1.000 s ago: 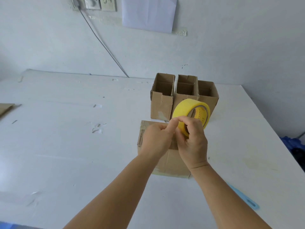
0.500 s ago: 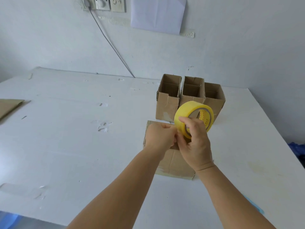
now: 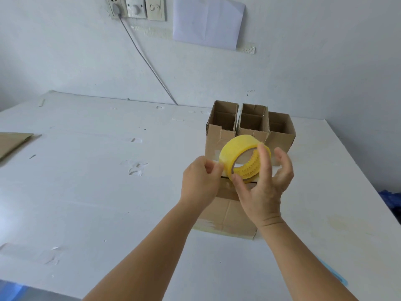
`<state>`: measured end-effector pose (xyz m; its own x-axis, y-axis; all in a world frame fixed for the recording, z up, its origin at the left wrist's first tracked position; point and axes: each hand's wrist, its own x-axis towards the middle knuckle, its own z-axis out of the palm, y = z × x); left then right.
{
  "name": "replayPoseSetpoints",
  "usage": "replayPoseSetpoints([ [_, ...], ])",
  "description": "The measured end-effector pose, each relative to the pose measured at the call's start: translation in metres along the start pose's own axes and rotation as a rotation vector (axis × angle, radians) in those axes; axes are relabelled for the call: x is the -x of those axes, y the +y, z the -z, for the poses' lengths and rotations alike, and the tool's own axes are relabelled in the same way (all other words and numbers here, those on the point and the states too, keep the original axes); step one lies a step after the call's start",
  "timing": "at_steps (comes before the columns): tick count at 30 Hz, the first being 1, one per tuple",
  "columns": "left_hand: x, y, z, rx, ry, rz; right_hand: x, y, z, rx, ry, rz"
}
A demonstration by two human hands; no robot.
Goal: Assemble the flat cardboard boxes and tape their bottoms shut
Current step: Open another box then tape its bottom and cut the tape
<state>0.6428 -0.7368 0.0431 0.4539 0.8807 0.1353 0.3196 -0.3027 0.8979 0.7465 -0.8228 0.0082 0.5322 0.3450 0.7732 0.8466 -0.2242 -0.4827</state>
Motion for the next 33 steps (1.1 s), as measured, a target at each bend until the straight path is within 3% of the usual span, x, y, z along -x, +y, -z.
replayPoseSetpoints([
  [5,-0.004,-0.012,0.006,0.135,-0.023,0.074,-0.007,0.005,0.002,-0.182,-0.311,-0.280],
  [10,-0.009,-0.019,0.006,0.282,0.008,0.172,-0.010,0.010,0.003,-0.239,-0.358,-0.377],
  [15,-0.014,-0.019,0.007,0.342,-0.004,0.183,-0.016,0.017,0.007,-0.282,-0.497,-0.358],
  [22,-0.037,-0.026,0.038,0.243,-0.038,0.162,-0.016,0.020,0.007,-0.377,-0.269,-0.444],
  [25,-0.042,-0.033,0.044,0.252,-0.104,0.209,-0.016,0.017,0.004,-0.321,-0.365,-0.415],
  [29,-0.042,-0.046,0.045,0.291,-0.073,0.241,-0.018,0.019,0.001,-0.297,-0.543,-0.405],
  [33,-0.045,-0.061,0.051,0.305,-0.057,0.276,-0.017,0.015,0.003,-0.300,-0.441,-0.387],
])
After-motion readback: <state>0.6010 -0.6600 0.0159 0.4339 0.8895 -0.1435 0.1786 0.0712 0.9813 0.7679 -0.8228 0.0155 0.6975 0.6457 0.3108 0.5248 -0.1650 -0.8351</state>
